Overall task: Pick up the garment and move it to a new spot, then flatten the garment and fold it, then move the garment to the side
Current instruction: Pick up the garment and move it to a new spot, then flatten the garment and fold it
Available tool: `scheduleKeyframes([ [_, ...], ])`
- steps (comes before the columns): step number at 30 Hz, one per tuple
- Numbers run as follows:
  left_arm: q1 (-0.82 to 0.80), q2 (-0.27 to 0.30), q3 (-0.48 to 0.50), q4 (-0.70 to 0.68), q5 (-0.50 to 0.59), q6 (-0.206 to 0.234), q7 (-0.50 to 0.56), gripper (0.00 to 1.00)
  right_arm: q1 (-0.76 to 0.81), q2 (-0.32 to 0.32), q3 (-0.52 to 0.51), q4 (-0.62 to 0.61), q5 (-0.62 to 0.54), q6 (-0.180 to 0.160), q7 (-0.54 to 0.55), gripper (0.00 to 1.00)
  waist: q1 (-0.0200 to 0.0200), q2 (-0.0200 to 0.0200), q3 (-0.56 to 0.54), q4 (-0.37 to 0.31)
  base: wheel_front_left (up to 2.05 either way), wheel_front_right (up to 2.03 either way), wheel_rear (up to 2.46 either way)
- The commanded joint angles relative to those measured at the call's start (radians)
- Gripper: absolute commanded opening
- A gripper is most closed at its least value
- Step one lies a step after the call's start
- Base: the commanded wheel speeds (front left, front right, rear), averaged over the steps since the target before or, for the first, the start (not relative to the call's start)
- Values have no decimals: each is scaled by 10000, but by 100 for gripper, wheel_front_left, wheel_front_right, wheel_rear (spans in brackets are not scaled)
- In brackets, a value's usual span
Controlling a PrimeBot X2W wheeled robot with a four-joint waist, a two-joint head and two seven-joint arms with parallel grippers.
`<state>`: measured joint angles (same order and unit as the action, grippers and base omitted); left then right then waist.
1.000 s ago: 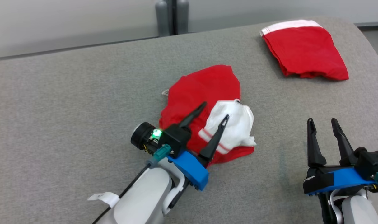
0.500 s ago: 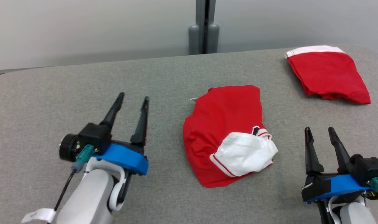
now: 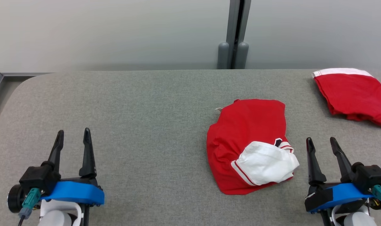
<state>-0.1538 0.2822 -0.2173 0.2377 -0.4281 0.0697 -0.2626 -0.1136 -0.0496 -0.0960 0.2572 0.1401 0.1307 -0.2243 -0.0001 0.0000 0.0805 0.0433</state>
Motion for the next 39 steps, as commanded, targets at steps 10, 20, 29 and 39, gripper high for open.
scheduleKeyframes([
  [10, 1217, -505, 867, -579, 435, -214, -28, 100, 350, -18, 121, -142, 10, 1, 123, 100, 1, 0, -228, 183, 0, 0, 0],
  [20, 1587, -899, 1380, -520, 892, -469, -29, 100, 538, -18, 151, -306, -35, 1, 284, 100, 1, 0, -215, 237, 0, 0, 0],
  [29, 1428, -1125, 1638, -390, 1244, -724, -29, 100, 573, -18, 153, -392, -66, 1, 377, 100, 1, 0, -126, 245, 0, 0, 0],
  [39, 1286, -1359, 1830, -314, 1488, -962, -29, 100, 381, -18, 285, -220, -205, 1, 546, 100, 1, 0, 45, 309, 0, 0, 0],
])
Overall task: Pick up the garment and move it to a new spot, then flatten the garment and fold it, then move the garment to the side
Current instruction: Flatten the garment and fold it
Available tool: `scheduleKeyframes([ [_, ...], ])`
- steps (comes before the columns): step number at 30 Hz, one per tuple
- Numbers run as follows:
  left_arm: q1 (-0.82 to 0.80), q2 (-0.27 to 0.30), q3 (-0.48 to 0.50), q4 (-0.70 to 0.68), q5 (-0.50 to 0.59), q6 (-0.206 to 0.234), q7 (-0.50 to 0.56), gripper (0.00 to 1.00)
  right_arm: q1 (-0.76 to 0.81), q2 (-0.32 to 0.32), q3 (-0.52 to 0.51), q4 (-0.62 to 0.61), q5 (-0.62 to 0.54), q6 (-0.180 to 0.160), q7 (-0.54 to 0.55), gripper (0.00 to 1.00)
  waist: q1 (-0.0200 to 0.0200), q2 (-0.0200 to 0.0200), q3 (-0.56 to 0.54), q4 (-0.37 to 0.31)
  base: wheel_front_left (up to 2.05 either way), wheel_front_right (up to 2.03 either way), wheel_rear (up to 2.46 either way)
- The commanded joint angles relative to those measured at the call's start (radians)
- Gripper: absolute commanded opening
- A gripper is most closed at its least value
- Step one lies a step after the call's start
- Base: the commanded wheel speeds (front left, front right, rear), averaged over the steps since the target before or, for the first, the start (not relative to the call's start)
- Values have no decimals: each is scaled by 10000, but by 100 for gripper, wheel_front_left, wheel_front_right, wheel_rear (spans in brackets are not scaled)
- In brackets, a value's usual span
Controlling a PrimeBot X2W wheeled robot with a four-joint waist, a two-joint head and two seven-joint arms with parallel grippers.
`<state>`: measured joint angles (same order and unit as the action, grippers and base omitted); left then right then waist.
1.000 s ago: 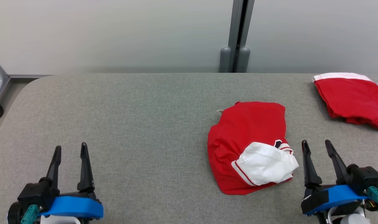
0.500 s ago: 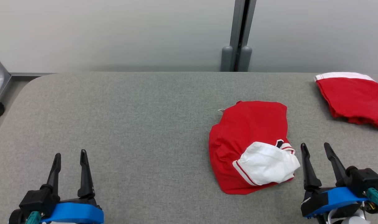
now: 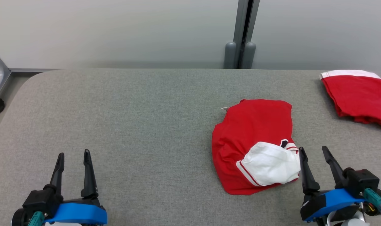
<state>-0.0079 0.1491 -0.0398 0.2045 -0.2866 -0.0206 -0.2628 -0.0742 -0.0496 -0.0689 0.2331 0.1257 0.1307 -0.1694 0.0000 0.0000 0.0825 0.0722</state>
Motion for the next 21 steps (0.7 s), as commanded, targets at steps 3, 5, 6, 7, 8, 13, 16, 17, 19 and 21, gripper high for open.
scheduleKeyframes([
  [3, -283, -122, 36, 46, 163, -143, -27, 100, -177, -18, 45, 325, -91, 1, 61, 100, 0, 0, 170, 87, 0, 0, 0],
  [5, -370, -195, -13, 60, 216, -155, -27, 100, -252, -18, 47, 625, -157, 1, 31, 100, 0, 0, 255, 145, 0, 0, 0],
  [6, -422, -209, -22, 66, 254, -191, -27, 100, -288, -18, 48, 808, -159, 1, 1, 100, 0, 0, 302, 170, 0, 0, 0],
  [7, -467, -226, -14, 82, 270, -237, -27, 100, -323, -18, 41, 1016, -198, 1, 2, 100, 0, 0, 344, 193, 0, 0, 0],
  [8, -504, -255, -20, 100, 264, -262, -27, 100, -383, -19, 21, 1234, -207, 1, -48, 100, 0, 0, 400, 222, 0, 0, 0],
  [13, -702, -351, 30, 235, 358, -426, -28, 100, -783, -18, 11, 2561, -262, 1, -251, 100, 0, 0, 618, 342, 0, 0, 0],
  [16, -807, -392, 76, 317, 428, -498, -28, 100, -1079, -19, 113, 3328, -209, 1, -427, 100, 0, 0, 685, 403, 0, 0, 0],
  [17, -819, -410, 89, 339, 441, -528, -28, 100, -1145, -18, 177, 3580, -160, 1, -478, 100, 0, 0, 701, 418, 0, 0, 0],
  [19, -826, -439, 109, 370, 475, -583, -28, 100, -1288, -16, 360, 3974, 37, 1, -594, 87, 0, 0, 709, 450, 0, 0, 0],
  [21, -841, -462, 128, 406, 510, -595, -28, 100, -1445, -18, 527, 4248, 143, 1, -680, 0, 0, 0, 712, 474, 0, 0, 0],
])
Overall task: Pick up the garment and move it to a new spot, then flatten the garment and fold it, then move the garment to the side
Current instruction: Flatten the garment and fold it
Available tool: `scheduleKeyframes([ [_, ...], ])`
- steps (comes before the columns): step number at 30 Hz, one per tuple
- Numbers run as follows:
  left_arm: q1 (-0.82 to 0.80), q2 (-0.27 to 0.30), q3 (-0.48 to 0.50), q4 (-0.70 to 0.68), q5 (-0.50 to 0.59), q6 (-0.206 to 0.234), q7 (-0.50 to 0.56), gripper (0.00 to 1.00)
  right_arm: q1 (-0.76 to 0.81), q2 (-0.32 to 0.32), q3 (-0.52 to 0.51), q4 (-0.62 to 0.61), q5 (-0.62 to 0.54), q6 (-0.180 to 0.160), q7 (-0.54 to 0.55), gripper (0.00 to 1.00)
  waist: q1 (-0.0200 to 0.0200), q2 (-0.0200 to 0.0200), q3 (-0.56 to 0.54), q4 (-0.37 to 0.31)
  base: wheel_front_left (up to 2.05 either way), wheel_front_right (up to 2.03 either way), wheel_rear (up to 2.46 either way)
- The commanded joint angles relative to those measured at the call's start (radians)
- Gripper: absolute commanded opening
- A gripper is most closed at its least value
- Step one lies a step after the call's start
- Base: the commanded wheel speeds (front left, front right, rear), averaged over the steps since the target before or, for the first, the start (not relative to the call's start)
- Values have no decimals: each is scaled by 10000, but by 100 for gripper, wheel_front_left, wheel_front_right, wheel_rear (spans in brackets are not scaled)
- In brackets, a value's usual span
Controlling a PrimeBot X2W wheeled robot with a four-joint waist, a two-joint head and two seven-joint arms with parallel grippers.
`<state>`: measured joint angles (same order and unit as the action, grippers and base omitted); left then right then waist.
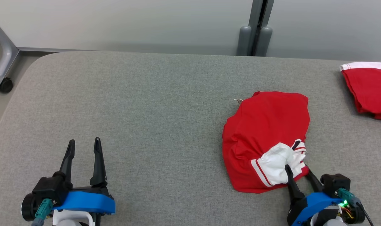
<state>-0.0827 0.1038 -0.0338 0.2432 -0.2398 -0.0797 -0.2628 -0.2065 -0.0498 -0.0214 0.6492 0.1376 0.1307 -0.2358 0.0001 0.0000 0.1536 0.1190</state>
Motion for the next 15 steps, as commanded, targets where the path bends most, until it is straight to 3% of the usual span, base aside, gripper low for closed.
scheduleKeyframes([
  [1, -100, -20, 80, 34, 49, -28, -28, 100, -186, -16, 95, 183, 56, 1, -64, 0, -1, 0, -4, 9, 0, 0, 0],
  [9, -203, -123, 164, 178, 128, -144, -28, 100, -1126, -13, 760, -273, 259, 1, -284, 0, -1, 0, -69, 88, 0, 0, 0],
  [15, -341, -229, 148, 238, 193, -227, -26, 100, -2570, -13, 2065, -760, 706, 1, -306, 0, -1, 0, -122, 491, 0, 0, 0],
])
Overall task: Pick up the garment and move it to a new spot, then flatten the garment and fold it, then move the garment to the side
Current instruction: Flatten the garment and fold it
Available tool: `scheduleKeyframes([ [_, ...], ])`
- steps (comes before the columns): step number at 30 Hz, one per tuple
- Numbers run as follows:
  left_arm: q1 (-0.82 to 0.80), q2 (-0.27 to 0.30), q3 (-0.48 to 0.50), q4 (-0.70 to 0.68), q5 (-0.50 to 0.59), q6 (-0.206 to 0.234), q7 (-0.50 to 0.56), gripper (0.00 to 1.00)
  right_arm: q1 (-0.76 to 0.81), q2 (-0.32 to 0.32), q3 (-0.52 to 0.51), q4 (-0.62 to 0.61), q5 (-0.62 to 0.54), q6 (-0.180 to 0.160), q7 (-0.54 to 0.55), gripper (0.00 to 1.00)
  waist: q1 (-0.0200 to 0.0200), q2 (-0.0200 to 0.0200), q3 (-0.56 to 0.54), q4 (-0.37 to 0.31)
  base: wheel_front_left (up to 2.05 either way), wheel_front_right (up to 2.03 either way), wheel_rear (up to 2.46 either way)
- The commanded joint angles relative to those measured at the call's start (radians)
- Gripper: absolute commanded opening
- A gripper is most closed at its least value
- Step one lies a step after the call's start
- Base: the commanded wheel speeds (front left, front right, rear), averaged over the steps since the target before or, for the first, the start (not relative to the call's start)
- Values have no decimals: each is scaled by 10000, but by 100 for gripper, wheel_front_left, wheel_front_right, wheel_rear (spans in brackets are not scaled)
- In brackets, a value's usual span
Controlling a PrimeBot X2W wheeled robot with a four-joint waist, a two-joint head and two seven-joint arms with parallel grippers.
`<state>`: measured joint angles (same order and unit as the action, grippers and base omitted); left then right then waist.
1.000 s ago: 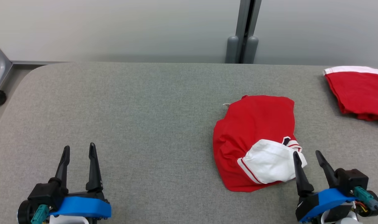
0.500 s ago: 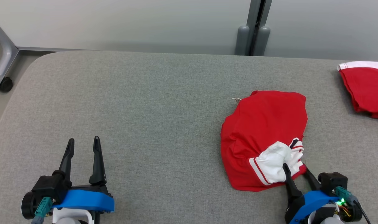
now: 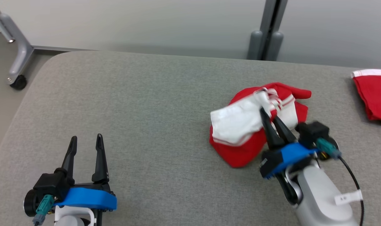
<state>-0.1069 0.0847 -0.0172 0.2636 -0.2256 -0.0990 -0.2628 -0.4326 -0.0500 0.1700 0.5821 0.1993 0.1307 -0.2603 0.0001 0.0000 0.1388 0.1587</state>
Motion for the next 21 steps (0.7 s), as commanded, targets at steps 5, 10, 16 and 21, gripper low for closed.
scheduleKeyframes([
  [5, -151, -89, 33, 82, 67, -66, -28, 100, -1433, -16, 1311, -284, 546, 1, -58, 0, -1, 0, 10, 477, 0, 0, 0],
  [10, -240, -140, 121, 164, 51, -124, -26, 100, -2820, -19, 2720, -454, 1088, 1, -59, 0, -1, 0, 58, 981, 0, 0, 0],
  [16, -279, -194, 292, 204, 31, -156, -26, 100, -4078, -22, 4283, -889, 1916, 1, -60, 0, -1, 0, 138, 1329, 0, 0, 0],
  [21, -206, -222, 517, 190, 82, -166, -28, 100, -4317, -25, 5058, -1558, 2546, 1, -61, 0, -1, 0, 126, 1253, 0, 0, 0],
])
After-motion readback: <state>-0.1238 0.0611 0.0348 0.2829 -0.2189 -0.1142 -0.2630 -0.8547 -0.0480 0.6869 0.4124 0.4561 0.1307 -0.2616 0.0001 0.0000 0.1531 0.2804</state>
